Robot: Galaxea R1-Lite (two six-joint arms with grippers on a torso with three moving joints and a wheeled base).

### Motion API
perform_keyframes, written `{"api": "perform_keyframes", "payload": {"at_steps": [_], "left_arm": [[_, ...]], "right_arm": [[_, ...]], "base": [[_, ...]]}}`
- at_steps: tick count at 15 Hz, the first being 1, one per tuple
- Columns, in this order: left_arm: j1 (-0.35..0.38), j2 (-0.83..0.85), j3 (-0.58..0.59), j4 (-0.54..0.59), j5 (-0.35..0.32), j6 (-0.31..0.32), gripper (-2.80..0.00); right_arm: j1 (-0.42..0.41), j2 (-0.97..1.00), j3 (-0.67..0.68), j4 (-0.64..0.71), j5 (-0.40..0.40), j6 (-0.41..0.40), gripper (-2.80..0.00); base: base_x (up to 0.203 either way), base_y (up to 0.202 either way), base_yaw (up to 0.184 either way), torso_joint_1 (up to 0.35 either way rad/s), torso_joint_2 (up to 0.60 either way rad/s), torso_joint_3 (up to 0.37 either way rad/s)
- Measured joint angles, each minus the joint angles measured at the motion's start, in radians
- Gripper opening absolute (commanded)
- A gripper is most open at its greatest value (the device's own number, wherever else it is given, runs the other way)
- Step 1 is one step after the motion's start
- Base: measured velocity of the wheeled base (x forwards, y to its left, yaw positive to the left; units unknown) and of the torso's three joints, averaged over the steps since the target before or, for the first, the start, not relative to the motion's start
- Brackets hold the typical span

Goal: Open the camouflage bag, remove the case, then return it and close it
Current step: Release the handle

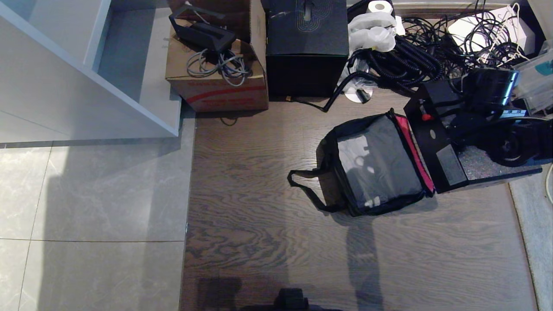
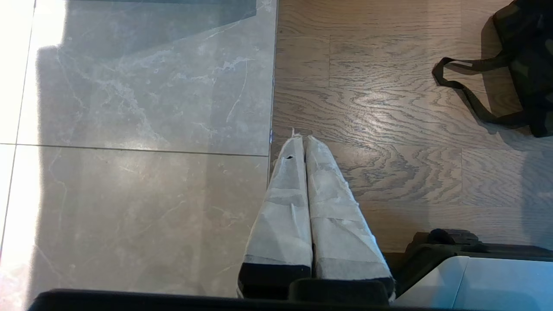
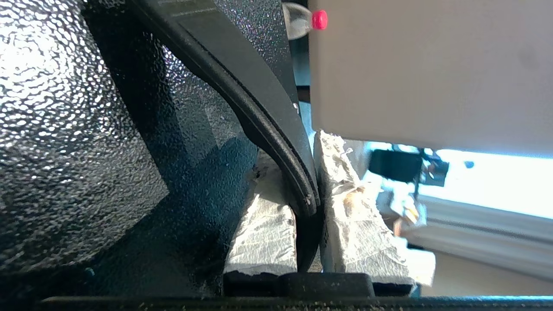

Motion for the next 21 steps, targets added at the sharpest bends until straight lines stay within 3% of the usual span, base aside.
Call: {"api": "perform_keyframes", "payload": {"at_steps": [4, 8, 19, 21], "left_arm": [[0.000, 0.000, 0.000, 0.000, 0.000, 0.000, -2.80], [0.000, 0.000, 0.000, 0.000, 0.000, 0.000, -2.80], [0.001, 0.000, 0.000, 0.000, 0.000, 0.000, -2.80], [0.000, 0.000, 0.000, 0.000, 0.000, 0.000, -2.80]], "right_arm": [[-0.072, 0.162, -0.121, -0.007, 0.000, 0.003, -2.80], [-0.093, 0.357, -0.272, -0.032, -0.003, 0.007, -2.80], [0.178, 0.420, -0.199, 0.018, -0.006, 0.111, -2.80], [0.198, 0.419, -0.182, 0.019, -0.004, 0.124, -2.80]], "base": [[0.000, 0.000, 0.000, 0.000, 0.00, 0.000], [0.000, 0.000, 0.000, 0.000, 0.00, 0.000], [0.000, 0.000, 0.000, 0.000, 0.00, 0.000], [0.000, 0.000, 0.000, 0.000, 0.00, 0.000]]}}
